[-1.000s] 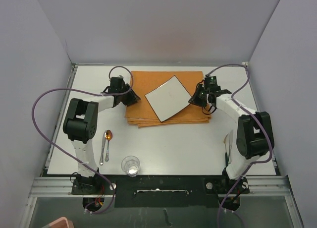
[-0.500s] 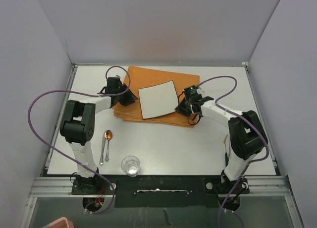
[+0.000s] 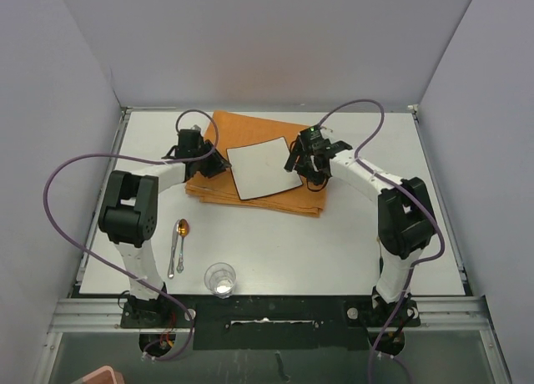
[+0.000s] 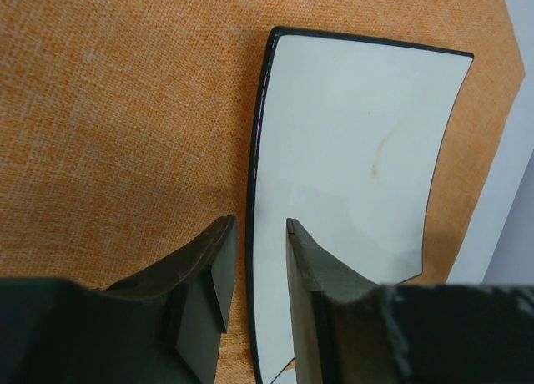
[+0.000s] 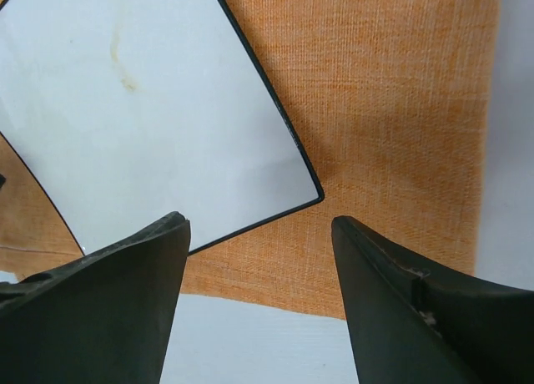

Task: Set the dinner table for one person
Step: Place the plate on the napkin.

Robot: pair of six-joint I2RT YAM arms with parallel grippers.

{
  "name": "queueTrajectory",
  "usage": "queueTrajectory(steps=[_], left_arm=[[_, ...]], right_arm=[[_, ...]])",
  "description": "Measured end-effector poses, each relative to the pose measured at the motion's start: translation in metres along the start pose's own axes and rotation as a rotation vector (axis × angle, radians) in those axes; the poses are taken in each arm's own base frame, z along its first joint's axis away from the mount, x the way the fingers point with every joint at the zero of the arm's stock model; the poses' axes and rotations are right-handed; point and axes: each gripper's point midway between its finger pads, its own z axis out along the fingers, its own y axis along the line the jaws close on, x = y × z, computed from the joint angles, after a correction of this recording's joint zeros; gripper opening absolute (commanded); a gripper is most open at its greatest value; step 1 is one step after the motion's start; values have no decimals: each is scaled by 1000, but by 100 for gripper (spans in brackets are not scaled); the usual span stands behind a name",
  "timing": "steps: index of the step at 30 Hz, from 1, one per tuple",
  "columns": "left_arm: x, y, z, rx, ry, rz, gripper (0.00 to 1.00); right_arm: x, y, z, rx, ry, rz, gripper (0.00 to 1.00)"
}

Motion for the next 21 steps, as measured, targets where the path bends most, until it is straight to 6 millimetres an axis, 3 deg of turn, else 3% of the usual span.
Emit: queueTrajectory(steps=[3,6,11,15,18,21], left_arm=[[-4,0,-4,-10,-13,23,23],[-12,8,-9,-82,-31,82,11],[-54,23,-28,-289,-133,228,4],[-75,39,-45,-438,-174,342,0],[-76,59,-47,-540,-151,394,0],[-62,87,-41,-632,-76,419,0]], right_arm=[[-8,-2,-4,21,-20,-60,69],[-14,-7,-5,39,-38,-103,67],[-21,-12,-9,50,-57,-151,62],[-31,-8,-25,26,-95,-172,61],[-42,-1,-43,-7,-136,-184,62],[-52,5,-58,-35,-172,-192,62]])
